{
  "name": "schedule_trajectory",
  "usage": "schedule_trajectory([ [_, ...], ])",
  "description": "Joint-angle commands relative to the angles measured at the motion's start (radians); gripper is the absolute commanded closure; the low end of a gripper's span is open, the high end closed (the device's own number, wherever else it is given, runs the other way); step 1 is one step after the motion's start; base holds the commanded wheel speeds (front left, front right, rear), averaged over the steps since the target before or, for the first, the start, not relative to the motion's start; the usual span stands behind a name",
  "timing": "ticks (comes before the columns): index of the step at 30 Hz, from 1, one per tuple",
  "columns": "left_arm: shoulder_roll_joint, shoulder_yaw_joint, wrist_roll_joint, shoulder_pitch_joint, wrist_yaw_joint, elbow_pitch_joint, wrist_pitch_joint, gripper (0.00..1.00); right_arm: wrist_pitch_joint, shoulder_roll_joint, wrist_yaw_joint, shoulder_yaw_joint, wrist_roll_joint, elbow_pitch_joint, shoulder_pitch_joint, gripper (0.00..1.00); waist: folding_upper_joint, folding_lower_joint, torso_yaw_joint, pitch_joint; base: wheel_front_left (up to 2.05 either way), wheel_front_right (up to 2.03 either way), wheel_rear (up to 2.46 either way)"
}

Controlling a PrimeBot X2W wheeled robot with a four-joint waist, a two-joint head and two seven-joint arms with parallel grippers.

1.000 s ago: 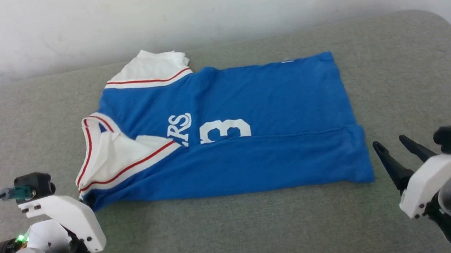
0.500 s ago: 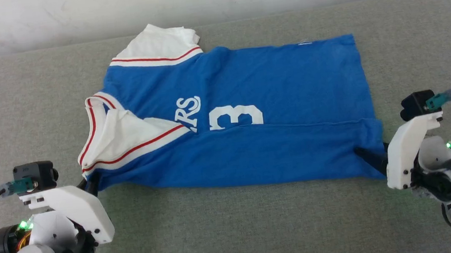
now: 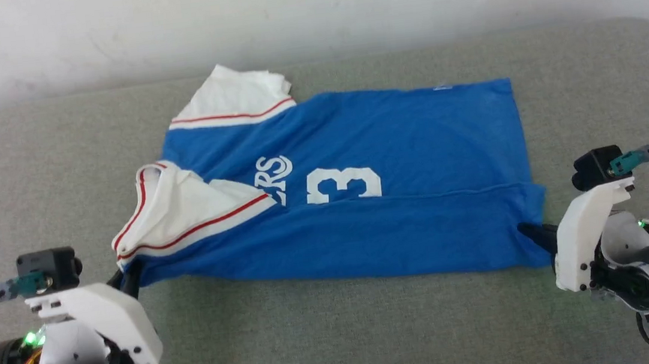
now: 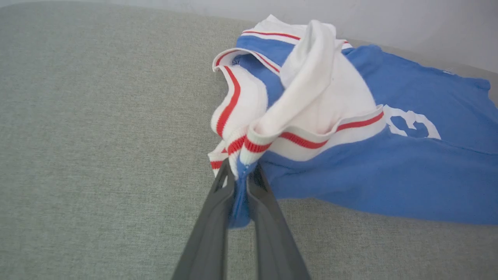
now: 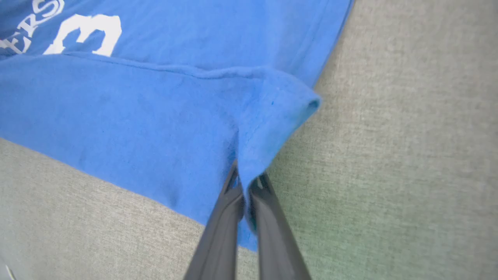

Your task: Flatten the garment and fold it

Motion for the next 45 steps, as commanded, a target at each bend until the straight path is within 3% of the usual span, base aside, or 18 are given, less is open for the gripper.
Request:
schedule_trajectory([
  [1, 0.009, 0.01, 0.002, 0.023, 0.011, -0.011, -0.006, 1.0, -0.014, -0.008, 0.001, 0.003, -0.007, -0.012, 0.013, 1.0, 0.0, 0.0, -0.007, -0.042, 0.0, 0.0, 0.0],
  [6, 0.04, 0.034, 0.002, 0.117, 0.039, -0.081, 0.004, 1.0, -0.071, -0.041, 0.001, 0.002, -0.027, -0.099, 0.07, 1.0, 0.0, 0.0, -0.015, -0.104, 0.0, 0.0, 0.0],
  [13, 0.06, 0.065, -0.015, 0.29, 0.093, -0.171, 0.038, 1.0, -0.033, -0.064, 0.001, -0.046, -0.051, -0.219, 0.237, 1.0, 0.0, 0.0, -0.019, -0.135, 0.0, 0.0, 0.0],
  [22, 0.015, 0.067, -0.06, 0.475, 0.133, -0.179, 0.045, 1.0, -0.012, -0.019, 0.001, -0.146, -0.13, -0.295, 0.438, 1.0, 0.0, 0.0, -0.024, -0.123, 0.0, 0.0, 0.0],
  [23, 0.007, 0.063, -0.061, 0.477, 0.134, -0.171, 0.038, 1.0, -0.037, -0.01, 0.001, -0.147, -0.146, -0.299, 0.442, 0.96, 0.0, 0.0, -0.024, -0.116, 0.0, 0.0, 0.0],
  [24, -0.006, 0.06, -0.064, 0.473, 0.13, -0.16, 0.024, 1.0, -0.066, 0.001, 0.001, -0.15, -0.155, -0.303, 0.443, 0.6, 0.0, 0.0, -0.024, -0.111, 0.0, 0.0, 0.0],
  [25, -0.019, 0.058, -0.066, 0.466, 0.124, -0.148, 0.005, 0.93, -0.093, 0.007, 0.001, -0.148, -0.166, -0.305, 0.444, 0.0, 0.0, 0.0, -0.024, -0.107, 0.0, 0.0, 0.0],
  [26, -0.031, 0.059, -0.068, 0.458, 0.122, -0.134, -0.013, 0.53, -0.118, 0.014, 0.001, -0.145, -0.175, -0.308, 0.444, 0.0, 0.0, 0.0, -0.025, -0.104, 0.0, 0.0, 0.0],
  [27, -0.038, 0.058, -0.068, 0.452, 0.118, -0.119, -0.025, 0.0, -0.152, 0.026, 0.001, -0.15, -0.177, -0.314, 0.443, 0.0, 0.0, 0.0, -0.026, -0.103, 0.0, 0.0, 0.0],
  [35, -0.032, 0.093, -0.035, 0.291, 0.094, -0.111, -0.132, 0.0, -0.379, 0.093, 0.001, -0.219, -0.234, -0.404, 0.451, 0.0, 0.0, 0.0, -0.034, -0.087, 0.0, 0.0, 0.0],
  [40, -0.021, 0.09, -0.005, 0.115, 0.081, -0.095, -0.159, 0.0, -0.391, 0.13, 0.001, -0.243, -0.283, -0.46, 0.447, 0.0, 0.0, 0.0, -0.053, -0.056, 0.0, 0.0, 0.0],
  [45, -0.005, 0.061, 0.004, -0.069, 0.04, -0.007, -0.134, 0.0, -0.388, 0.142, 0.001, -0.256, -0.307, -0.498, 0.427, 0.0, 0.0, 0.0, -0.075, 0.003, 0.0, 0.0, 0.0],
])
